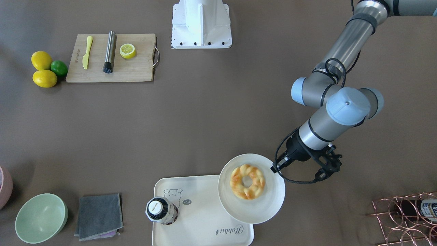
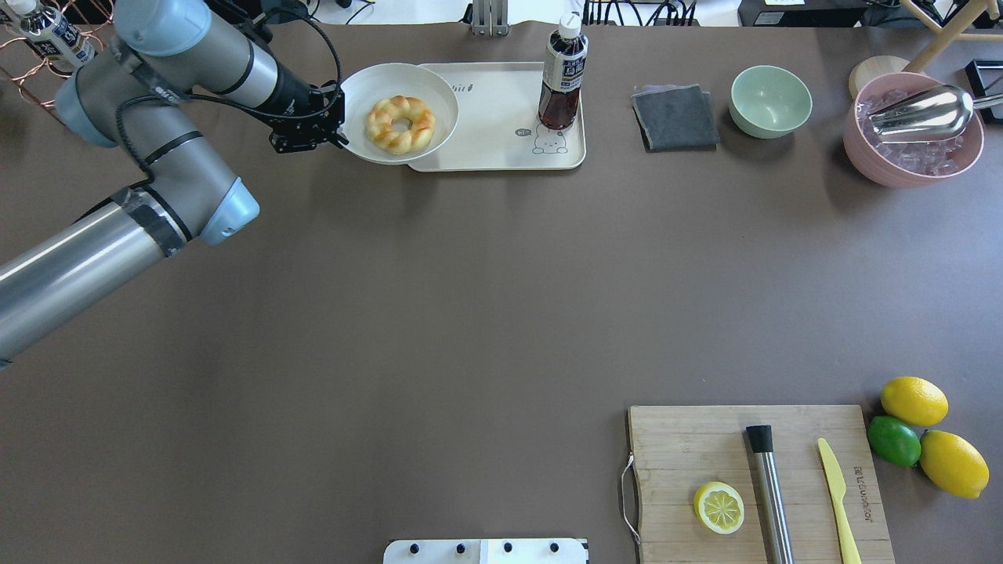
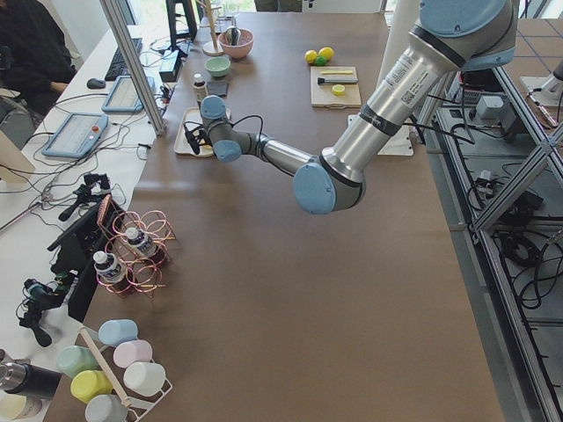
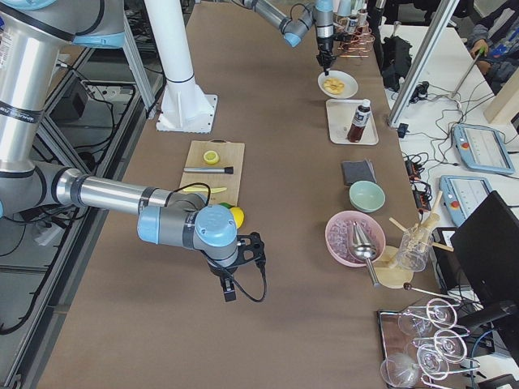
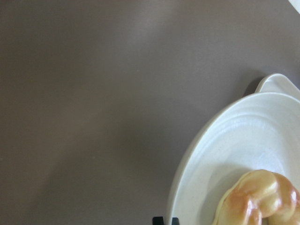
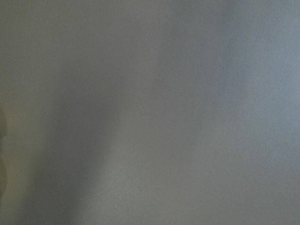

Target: Place donut on tray

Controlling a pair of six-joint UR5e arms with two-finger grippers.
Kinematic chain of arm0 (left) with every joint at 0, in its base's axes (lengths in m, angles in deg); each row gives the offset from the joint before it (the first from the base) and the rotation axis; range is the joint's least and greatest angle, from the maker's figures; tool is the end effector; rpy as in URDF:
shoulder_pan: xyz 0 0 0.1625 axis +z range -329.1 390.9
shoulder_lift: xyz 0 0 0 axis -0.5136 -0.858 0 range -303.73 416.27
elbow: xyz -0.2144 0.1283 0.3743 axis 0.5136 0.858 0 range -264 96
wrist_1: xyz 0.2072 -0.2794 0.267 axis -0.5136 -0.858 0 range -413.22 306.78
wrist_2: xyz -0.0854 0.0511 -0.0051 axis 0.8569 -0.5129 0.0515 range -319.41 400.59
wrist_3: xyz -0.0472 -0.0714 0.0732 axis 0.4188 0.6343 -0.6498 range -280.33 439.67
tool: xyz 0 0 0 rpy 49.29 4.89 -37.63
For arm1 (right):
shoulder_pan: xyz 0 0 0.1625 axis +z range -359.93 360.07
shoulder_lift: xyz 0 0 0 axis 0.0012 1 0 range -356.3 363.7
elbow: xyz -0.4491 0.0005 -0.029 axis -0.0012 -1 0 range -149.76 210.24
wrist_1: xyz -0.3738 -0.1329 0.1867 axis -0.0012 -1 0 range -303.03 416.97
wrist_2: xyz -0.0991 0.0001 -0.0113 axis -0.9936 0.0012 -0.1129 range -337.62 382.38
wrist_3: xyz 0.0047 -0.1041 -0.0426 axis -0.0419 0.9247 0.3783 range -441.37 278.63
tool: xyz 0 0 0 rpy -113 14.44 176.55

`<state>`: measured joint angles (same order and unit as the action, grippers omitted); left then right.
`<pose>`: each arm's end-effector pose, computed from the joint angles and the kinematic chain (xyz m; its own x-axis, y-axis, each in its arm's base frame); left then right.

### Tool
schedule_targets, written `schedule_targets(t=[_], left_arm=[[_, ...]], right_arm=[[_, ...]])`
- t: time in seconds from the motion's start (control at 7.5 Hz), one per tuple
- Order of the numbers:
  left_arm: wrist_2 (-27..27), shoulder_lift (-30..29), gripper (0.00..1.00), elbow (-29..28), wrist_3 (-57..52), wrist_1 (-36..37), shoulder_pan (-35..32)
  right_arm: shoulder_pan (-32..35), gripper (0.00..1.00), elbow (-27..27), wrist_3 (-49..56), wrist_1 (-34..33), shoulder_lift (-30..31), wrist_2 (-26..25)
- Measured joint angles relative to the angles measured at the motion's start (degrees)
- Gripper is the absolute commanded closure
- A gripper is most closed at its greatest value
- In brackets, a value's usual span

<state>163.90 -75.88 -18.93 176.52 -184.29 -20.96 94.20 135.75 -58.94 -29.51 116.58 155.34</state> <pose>0.4584 -0.6998 0.3371 0.2782 -0.5159 -0.8102 0.4049 0.8279 -0.3881 0.0806 -0.3283 0.7196 0.6991 -0.2888 0.6541 0.2110 0.9574 0.1973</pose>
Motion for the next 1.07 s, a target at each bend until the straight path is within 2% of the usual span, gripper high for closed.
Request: schedule_targets(t=[0.27,0.53,0.93,1.07], left_arm=[[-6.3,-8.6,1.00,-9.8,3.3,0.4,2.7],[-10.5,-12.8,1.00,-14.4,6.1,0.4,4.8],[-13.3,-15.1,1.00,-16.7,9.0,0.0,6.7],[-13.6,-15.2,0.91,-16.9,9.3,-0.1,6.8]], right_arm=[[0.0,0.01,0.0,0.0,0.0,0.0,0.0],[0.0,0.01,0.0,0.0,0.0,0.1,0.0],[0.0,0.01,0.0,0.0,0.0,0.1,0.1],[0.0,0.01,0.1,0.1,0.0,0.1,0.1]])
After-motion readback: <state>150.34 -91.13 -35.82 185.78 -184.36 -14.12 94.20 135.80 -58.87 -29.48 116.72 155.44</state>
